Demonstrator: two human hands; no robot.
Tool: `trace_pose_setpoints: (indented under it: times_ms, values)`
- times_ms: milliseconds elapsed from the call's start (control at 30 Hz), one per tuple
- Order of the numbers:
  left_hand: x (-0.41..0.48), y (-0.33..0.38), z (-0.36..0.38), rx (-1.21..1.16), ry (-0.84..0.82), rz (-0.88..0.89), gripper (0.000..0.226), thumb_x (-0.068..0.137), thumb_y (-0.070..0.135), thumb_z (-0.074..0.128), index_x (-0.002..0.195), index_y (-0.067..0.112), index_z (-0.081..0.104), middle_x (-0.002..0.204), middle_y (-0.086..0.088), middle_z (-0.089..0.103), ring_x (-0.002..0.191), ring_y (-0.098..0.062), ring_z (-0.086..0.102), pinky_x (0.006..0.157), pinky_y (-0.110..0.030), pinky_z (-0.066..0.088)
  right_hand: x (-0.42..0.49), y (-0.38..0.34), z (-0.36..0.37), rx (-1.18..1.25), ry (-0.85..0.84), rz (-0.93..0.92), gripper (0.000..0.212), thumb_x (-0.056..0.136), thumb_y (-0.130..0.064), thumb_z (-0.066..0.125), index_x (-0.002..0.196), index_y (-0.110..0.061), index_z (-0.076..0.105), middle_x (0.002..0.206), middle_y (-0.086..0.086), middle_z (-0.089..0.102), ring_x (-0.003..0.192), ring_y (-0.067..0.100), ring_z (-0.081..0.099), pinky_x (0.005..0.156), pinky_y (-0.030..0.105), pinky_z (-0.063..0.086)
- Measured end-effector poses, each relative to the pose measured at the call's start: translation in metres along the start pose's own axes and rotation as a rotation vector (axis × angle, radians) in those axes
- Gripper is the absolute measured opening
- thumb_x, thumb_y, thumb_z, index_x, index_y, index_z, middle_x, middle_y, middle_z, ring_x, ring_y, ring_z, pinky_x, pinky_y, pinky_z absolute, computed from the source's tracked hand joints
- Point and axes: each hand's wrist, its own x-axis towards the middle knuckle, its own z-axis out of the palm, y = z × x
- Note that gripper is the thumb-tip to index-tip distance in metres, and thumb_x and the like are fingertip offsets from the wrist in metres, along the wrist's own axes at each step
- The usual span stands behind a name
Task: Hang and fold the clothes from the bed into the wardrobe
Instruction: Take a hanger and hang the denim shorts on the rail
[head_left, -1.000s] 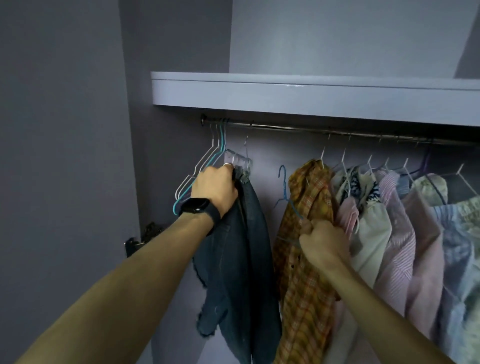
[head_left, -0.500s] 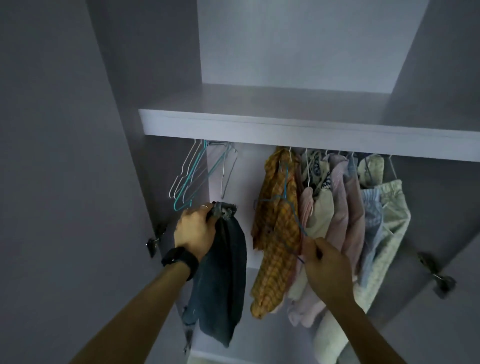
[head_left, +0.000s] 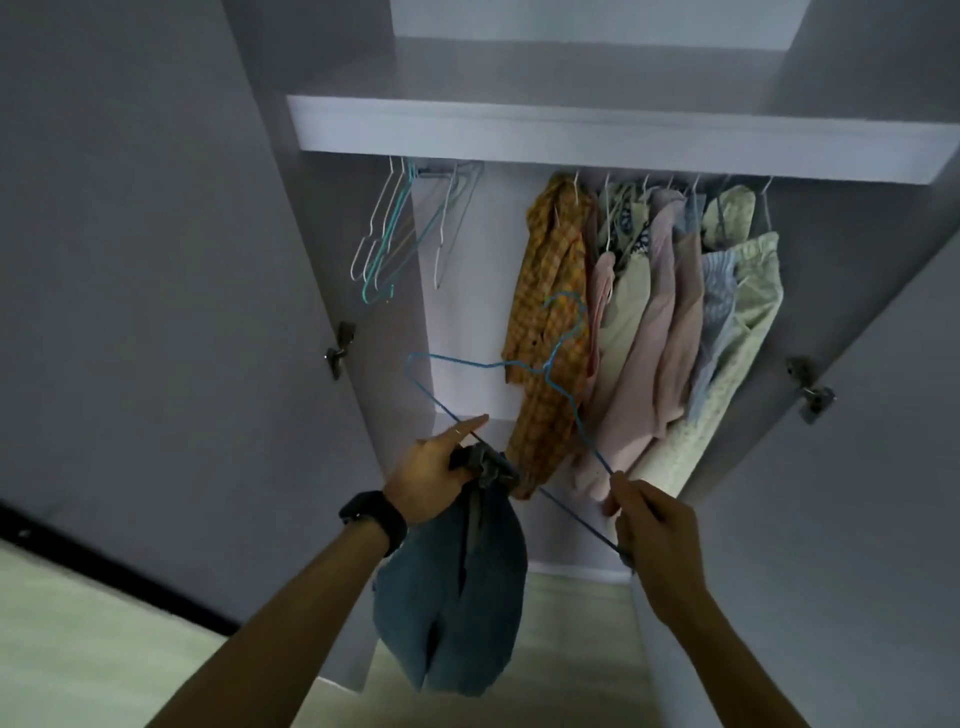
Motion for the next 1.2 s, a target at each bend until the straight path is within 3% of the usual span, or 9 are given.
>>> trace_pose_setpoints:
  times_ms: [133, 267, 467, 700, 900, 1000, 1067, 1133, 1200]
  values:
    - [-0.02, -0.007, 0.014, 0.133, 0.092, 0.018, 0.031, 0.096, 0.012, 0.058, 0.121, 0.028, 0.068, 0.106, -0.008, 0.068, 0.096, -0.027, 0.063, 0.085, -0.036, 0.052, -0.004, 0.011, -0.007, 0.024, -0.169, 0.008, 0.043, 0.102, -0.021, 0.056, 0.061, -0.009, 0.06, 0.046, 0.001, 0.035, 0.041, 0.012, 0.029, 0.045, 0.022, 0.027]
    - [-0.037, -0.005, 0.013, 0.257, 0.208, 0.03, 0.034, 0.094, 0.012, 0.058, 0.121, 0.031, 0.068, 0.105, -0.008, 0.063, 0.097, -0.032, 0.059, 0.081, -0.037, 0.052, 0.01, 0.013, -0.017, -0.09, -0.543, 0.154, 0.02, 0.099, -0.01, 0.057, 0.085, -0.003, 0.071, 0.053, 0.004, 0.05, 0.047, 0.015, 0.042, 0.046, 0.021, 0.033]
    - [-0.058, 0.016, 0.006, 0.436, 0.354, 0.244, 0.048, 0.058, -0.008, 0.084, 0.098, 0.016, 0.076, 0.076, -0.005, 0.064, 0.067, -0.028, 0.064, 0.051, -0.034, 0.054, 0.055, -0.009, -0.009, -0.391, -0.893, 0.351, 0.047, 0.082, -0.049, 0.072, 0.106, -0.008, 0.074, 0.094, 0.003, 0.077, 0.078, 0.01, 0.069, 0.069, 0.022, 0.052]
    - [-0.058, 0.018, 0.004, 0.477, 0.324, 0.304, 0.041, 0.065, -0.008, 0.078, 0.101, 0.012, 0.076, 0.08, -0.004, 0.073, 0.081, -0.03, 0.066, 0.058, -0.038, 0.058, 0.094, -0.022, 0.012, -0.002, -0.9, 0.593, 0.057, 0.076, -0.045, 0.073, 0.115, -0.003, 0.073, 0.108, 0.012, 0.075, 0.078, 0.018, 0.07, 0.068, 0.026, 0.056]
    - [-0.054, 0.033, -0.002, 0.514, 0.22, 0.345, 0.039, 0.076, -0.001, 0.073, 0.109, 0.021, 0.074, 0.088, -0.001, 0.072, 0.09, -0.029, 0.065, 0.067, -0.037, 0.057, 0.106, -0.053, 0.039, 0.466, -0.75, 0.633, 0.033, 0.088, -0.039, 0.064, 0.096, -0.008, 0.071, 0.07, -0.001, 0.061, 0.044, 0.008, 0.049, 0.038, 0.017, 0.039]
    - [-0.051, 0.038, -0.001, 0.332, 0.136, 0.162, 0.051, 0.094, 0.015, 0.057, 0.139, 0.039, 0.047, 0.094, -0.002, 0.063, 0.087, -0.027, 0.061, 0.071, -0.036, 0.051, 0.106, -0.07, 0.049, 0.505, -0.511, 0.491, 0.022, 0.096, -0.036, 0.061, 0.082, -0.019, 0.06, 0.054, -0.011, 0.038, 0.034, 0.003, 0.024, 0.031, 0.017, 0.016]
    - [-0.052, 0.037, -0.01, 0.107, 0.211, 0.015, 0.06, 0.095, 0.021, 0.061, 0.143, 0.043, 0.031, 0.078, 0.003, 0.06, 0.069, -0.016, 0.059, 0.064, -0.031, 0.048, 0.104, -0.073, 0.043, 0.474, -0.236, 0.307, 0.021, 0.095, -0.038, 0.063, 0.083, -0.021, 0.064, 0.051, -0.016, 0.038, 0.037, 0.002, 0.028, 0.034, 0.017, 0.022]
    - [-0.05, 0.036, -0.025, -0.061, 0.315, -0.084, 0.05, 0.093, 0.022, 0.069, 0.129, 0.038, 0.038, 0.068, 0.004, 0.064, 0.061, -0.008, 0.058, 0.059, -0.021, 0.045, 0.095, -0.07, 0.032, 0.283, -0.075, 0.069, 0.02, 0.091, -0.044, 0.069, 0.086, -0.025, 0.067, 0.06, -0.019, 0.051, 0.052, 0.002, 0.047, 0.053, 0.019, 0.04]
    - [-0.048, 0.04, -0.038, -0.139, 0.342, -0.12, 0.032, 0.091, 0.024, 0.072, 0.108, 0.036, 0.047, 0.074, 0.004, 0.072, 0.065, -0.008, 0.063, 0.061, -0.023, 0.05, 0.075, -0.06, 0.032, 0.018, -0.191, -0.081, 0.036, 0.083, -0.059, 0.073, 0.086, -0.025, 0.063, 0.069, -0.013, 0.061, 0.07, 0.005, 0.061, 0.071, 0.029, 0.047]
